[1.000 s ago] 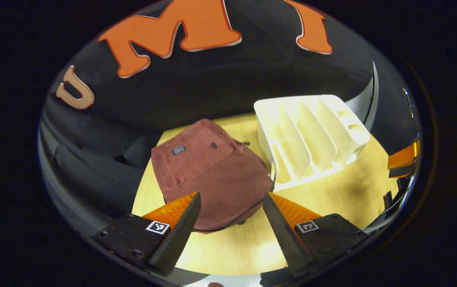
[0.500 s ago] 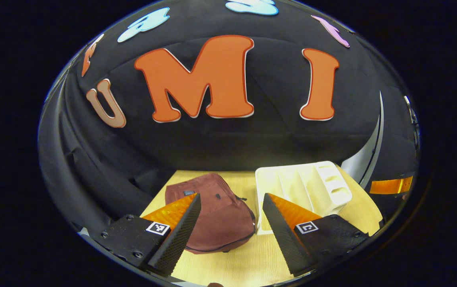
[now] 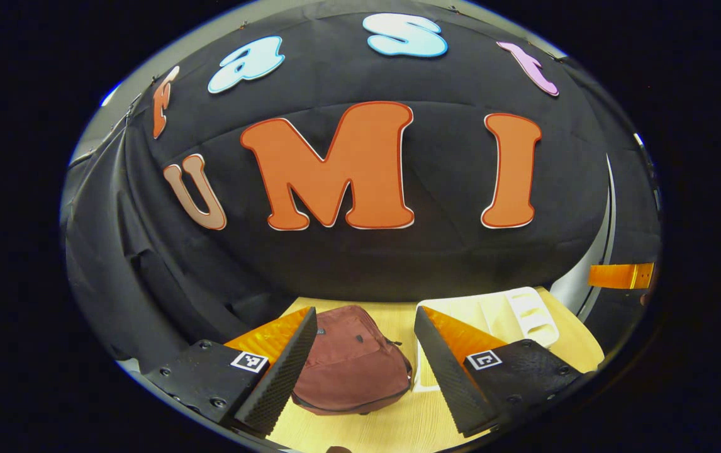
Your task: Open the schoolbag, grab two books from the bookshelf and put them into the schoolbag.
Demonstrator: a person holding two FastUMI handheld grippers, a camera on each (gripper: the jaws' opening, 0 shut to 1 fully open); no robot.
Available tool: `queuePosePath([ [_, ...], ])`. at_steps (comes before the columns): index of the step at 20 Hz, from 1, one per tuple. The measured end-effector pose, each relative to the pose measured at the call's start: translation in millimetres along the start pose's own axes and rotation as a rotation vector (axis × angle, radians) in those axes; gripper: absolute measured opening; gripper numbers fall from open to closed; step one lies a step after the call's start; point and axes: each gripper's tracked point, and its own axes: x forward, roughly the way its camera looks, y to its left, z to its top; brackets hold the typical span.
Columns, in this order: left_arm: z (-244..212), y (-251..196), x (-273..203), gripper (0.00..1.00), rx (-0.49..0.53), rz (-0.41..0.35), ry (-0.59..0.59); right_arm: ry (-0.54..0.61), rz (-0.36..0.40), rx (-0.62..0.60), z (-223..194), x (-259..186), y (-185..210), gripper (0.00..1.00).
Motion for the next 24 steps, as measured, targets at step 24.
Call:
queuePosePath([
  [24,19.3,1.9,0.9,0.99,-0.022,0.009,-0.049,-0.054,-0.028,-0.028,10.8,6.9,2.5,0.97],
])
